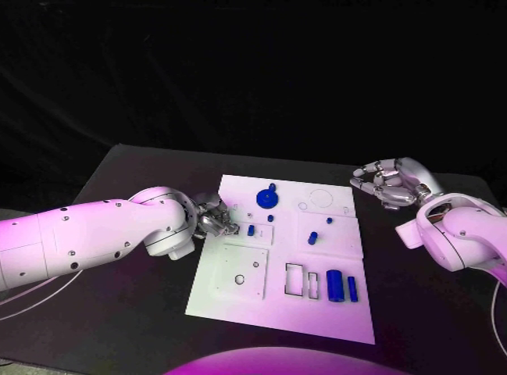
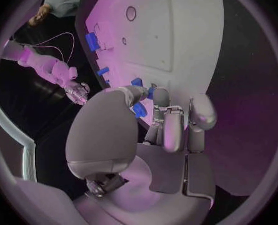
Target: Assemble the parts on the task board
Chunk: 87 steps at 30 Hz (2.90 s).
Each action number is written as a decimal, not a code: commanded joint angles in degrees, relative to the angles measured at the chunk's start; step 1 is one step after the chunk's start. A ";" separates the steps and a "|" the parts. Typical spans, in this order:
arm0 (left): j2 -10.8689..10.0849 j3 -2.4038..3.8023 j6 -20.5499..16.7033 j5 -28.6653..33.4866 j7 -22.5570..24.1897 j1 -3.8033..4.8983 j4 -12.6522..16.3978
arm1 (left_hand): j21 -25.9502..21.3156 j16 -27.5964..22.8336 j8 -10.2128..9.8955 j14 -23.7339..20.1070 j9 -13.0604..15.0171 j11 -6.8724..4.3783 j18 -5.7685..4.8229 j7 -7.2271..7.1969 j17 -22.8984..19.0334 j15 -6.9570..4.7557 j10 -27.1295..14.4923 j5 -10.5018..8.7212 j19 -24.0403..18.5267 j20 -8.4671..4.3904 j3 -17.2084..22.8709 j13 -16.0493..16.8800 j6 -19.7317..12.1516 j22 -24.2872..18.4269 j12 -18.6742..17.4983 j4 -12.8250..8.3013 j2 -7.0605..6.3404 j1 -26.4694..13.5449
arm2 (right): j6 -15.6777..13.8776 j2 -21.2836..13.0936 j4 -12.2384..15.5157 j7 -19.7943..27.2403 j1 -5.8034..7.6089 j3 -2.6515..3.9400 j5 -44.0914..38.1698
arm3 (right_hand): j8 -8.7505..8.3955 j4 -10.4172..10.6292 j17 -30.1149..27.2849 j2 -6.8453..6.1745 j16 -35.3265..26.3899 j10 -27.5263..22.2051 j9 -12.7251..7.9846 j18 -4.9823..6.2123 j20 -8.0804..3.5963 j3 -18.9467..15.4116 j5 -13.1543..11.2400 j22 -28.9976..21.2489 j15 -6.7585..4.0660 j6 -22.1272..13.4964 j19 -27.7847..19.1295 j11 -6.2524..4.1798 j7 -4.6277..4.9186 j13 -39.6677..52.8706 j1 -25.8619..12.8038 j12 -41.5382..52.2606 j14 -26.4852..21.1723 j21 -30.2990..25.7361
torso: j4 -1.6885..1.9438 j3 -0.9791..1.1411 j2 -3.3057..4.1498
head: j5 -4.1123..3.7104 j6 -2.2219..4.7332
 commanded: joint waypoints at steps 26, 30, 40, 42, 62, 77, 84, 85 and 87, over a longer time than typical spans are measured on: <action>1.97 1.20 14.60 4.67 2.53 4.00 -4.29 | 1.28 -0.48 -1.32 2.46 -2.01 -0.05 0.40 -0.14 1.59 -0.40 1.26 0.24 -0.67 -0.20 12.86 3.93 2.50 0.96 2.70 -12.53 -1.57 -2.43 | 0.95 0.25 -0.23 0.11 -0.37 -0.01 -0.08 | 0.22 0.43 1.46 -0.36 -0.18 -0.13 -0.06 1.14 0.06 0.01 0.30 -0.13 -0.53 -0.38 -0.46 -0.03 0.11 -0.10 0.32 0.28 2.43 -0.51 | 0.01 0.02 0.00 | -0.06 0.05; 3.50 1.18 19.40 4.49 1.40 5.02 -6.46 | 1.48 -0.62 -1.69 2.37 -2.39 -0.08 0.39 -0.19 1.38 -0.43 1.66 0.21 -0.75 -0.21 13.38 5.10 3.03 1.16 3.47 -13.47 -1.34 -3.16 | 0.96 0.34 -0.27 0.13 -0.39 -0.01 -0.08 | 0.22 0.43 1.46 -0.36 -0.18 -0.13 -0.06 1.14 0.06 0.01 0.30 -0.13 -0.53 -0.38 -0.46 -0.03 0.11 -0.10 0.32 0.28 2.43 -0.51 | 0.00 0.00 -0.05 | -0.05 -0.12; 6.51 0.67 25.26 4.50 0.05 6.61 -10.06 | 1.93 -0.55 -2.12 2.36 -3.34 -0.16 0.44 -0.25 1.52 -0.52 2.52 0.16 -1.30 -0.30 15.62 7.11 4.25 1.47 4.81 -17.57 -0.50 -7.04 | 0.94 0.44 -0.21 0.16 -0.42 -0.02 -0.08 | 0.27 0.47 1.40 -0.40 -0.22 -0.11 -0.08 1.15 0.06 -0.02 0.34 -0.15 -0.53 -0.43 -0.48 -0.03 0.11 -0.09 0.31 0.33 2.41 -0.56 | -0.01 0.06 -0.01 | 0.17 -0.46; 6.94 0.49 25.44 4.41 -0.26 6.86 -10.48 | 2.13 -0.43 -2.07 2.45 -3.45 -0.18 0.40 -0.25 1.73 -0.55 2.64 0.19 -1.17 -0.33 16.01 7.11 4.39 1.74 4.85 -18.29 -0.34 -7.71 | 0.92 0.43 -0.19 0.16 -0.43 -0.02 -0.08 | 0.27 0.47 1.40 -0.40 -0.22 -0.11 -0.08 1.15 0.06 -0.02 0.34 -0.15 -0.53 -0.43 -0.48 -0.03 0.11 -0.09 0.31 0.33 2.41 -0.56 | -0.01 0.06 0.00 | 0.15 -0.55; 10.12 -0.74 31.28 2.74 -1.74 8.44 -13.71 | 3.42 -0.15 -1.12 2.72 -3.96 -0.30 0.06 -0.32 2.18 -0.71 3.99 0.53 0.01 -0.49 18.30 8.49 4.84 3.61 5.86 -22.60 0.85 -12.03 | 0.79 0.48 -0.09 0.15 -0.44 -0.02 -0.08 | 0.27 0.47 1.40 -0.40 -0.22 -0.11 -0.08 1.15 0.06 -0.02 0.34 -0.15 -0.53 -0.43 -0.48 -0.03 0.11 -0.09 0.31 0.33 2.41 -0.56 | 0.00 -0.01 0.03 | 0.08 -0.85; 10.73 -0.81 35.31 2.12 -2.02 8.59 -15.28 | 3.46 -0.20 -1.11 2.69 -3.99 -0.32 0.04 -0.34 2.10 -0.71 4.04 0.53 0.03 -0.50 18.40 8.74 4.80 3.67 5.98 -22.81 0.92 -12.17 | 0.73 0.45 0.00 0.19 -0.44 -0.02 -0.08 | 0.36 0.52 1.44 -0.43 -0.21 -0.16 -0.11 1.17 0.06 -0.04 0.41 -0.20 -0.53 -0.49 -0.53 -0.03 0.11 -0.17 0.35 0.31 2.41 -0.68 | 0.02 -0.07 0.10 | 0.02 -1.19; 10.73 -0.82 34.11 1.56 -1.85 8.58 -15.44 | 3.48 -0.21 -1.09 2.68 -4.01 -0.32 0.04 -0.35 2.09 -0.71 4.03 0.53 0.03 -0.50 18.45 8.79 4.80 3.71 6.01 -22.94 0.98 -12.30 | 0.69 0.45 0.01 0.23 -0.44 -0.02 -0.08 | 0.36 0.52 1.44 -0.43 -0.21 -0.16 -0.11 1.17 0.06 -0.04 0.41 -0.20 -0.53 -0.49 -0.53 -0.03 0.11 -0.17 0.35 0.31 2.41 -0.68 | 0.01 -0.04 0.02 | 0.03 -1.19; 10.72 -0.82 33.74 1.36 -1.81 8.58 -15.39 | 3.48 -0.21 -1.09 2.68 -4.01 -0.32 0.04 -0.35 2.09 -0.71 4.03 0.53 0.03 -0.50 18.45 8.79 4.80 3.71 6.01 -22.94 0.98 -12.30 | 0.68 0.45 0.02 0.24 -0.44 -0.02 -0.08 | 0.36 0.52 1.44 -0.43 -0.21 -0.16 -0.11 1.17 0.06 -0.04 0.41 -0.20 -0.53 -0.49 -0.53 -0.03 0.11 -0.17 0.35 0.31 2.41 -0.68 | 0.02 -0.04 0.04 | 0.02 -1.18; 10.70 -0.81 33.08 0.92 -1.73 8.57 -15.24 | 3.44 -0.18 -1.08 2.70 -4.01 -0.32 0.06 -0.35 2.13 -0.71 3.97 0.52 -0.05 -0.50 18.46 8.65 4.80 3.61 5.95 -22.96 1.01 -12.35 | 0.66 0.45 0.02 0.25 -0.44 -0.02 -0.08 | 0.36 0.52 1.44 -0.43 -0.21 -0.16 -0.11 1.17 0.06 -0.04 0.41 -0.20 -0.53 -0.49 -0.53 -0.03 0.11 -0.17 0.35 0.31 2.41 -0.68 | 0.03 -0.04 0.07 | -0.03 -1.14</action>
